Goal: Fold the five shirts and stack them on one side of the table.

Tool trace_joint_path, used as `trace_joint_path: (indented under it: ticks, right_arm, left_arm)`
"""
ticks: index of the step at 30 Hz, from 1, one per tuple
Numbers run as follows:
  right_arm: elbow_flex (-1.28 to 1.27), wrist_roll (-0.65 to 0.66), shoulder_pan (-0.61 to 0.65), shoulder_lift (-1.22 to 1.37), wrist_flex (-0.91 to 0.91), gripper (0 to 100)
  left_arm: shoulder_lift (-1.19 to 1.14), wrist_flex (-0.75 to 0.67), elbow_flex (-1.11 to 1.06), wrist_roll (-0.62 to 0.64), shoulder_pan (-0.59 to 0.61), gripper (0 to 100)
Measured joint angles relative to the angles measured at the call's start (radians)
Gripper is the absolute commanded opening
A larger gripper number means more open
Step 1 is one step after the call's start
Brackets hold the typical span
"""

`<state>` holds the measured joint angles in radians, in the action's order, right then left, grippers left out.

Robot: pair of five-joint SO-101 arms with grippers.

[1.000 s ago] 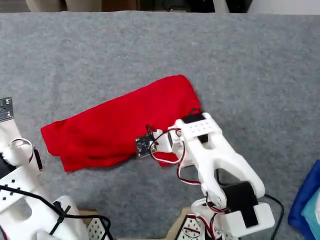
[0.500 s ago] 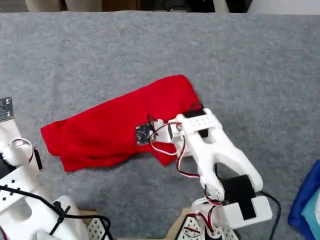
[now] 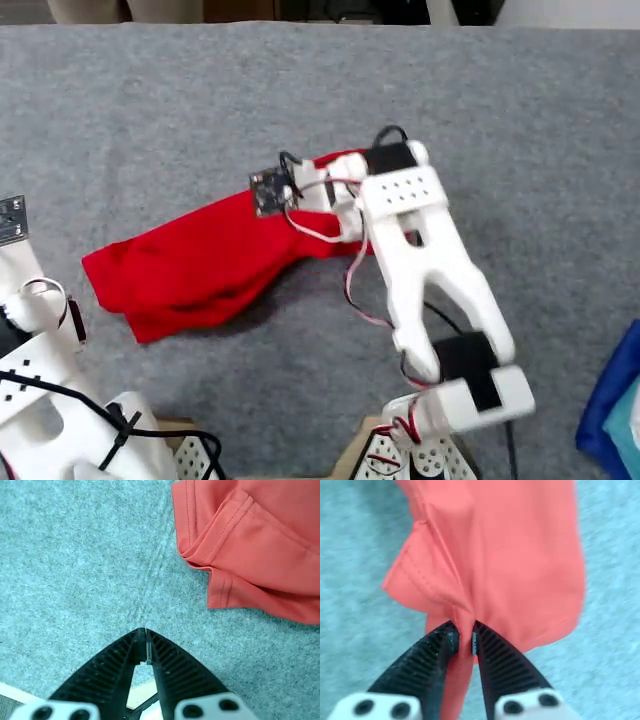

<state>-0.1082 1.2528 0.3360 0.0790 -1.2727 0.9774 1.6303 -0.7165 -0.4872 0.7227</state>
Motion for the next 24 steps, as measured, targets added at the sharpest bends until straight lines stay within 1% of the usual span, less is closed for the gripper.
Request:
trace_joint_path:
  ticks: [3,8,16,18,24]
  right_arm:
    - [0.143,0.000,0.012,0.123,-0.015,0.5]
    - [0.408,0.000,0.035,0.325,-0.100,0.5]
    - [0.786,-0.003,0.037,0.615,-0.189,0.8]
    - [0.862,-0.003,0.044,0.667,-0.213,4.4]
    - [1.062,-0.009,0.049,0.740,-0.339,21.7]
  left_arm:
    - [0.000,0.000,0.000,0.000,0.000,2]
    - [0.000,0.000,0.000,0.000,0.000,2]
    - [0.000,0.000,0.000,0.000,0.000,2]
    - [0.000,0.000,0.000,0.000,0.000,2]
    - [0.000,0.000,0.000,0.000,0.000,2]
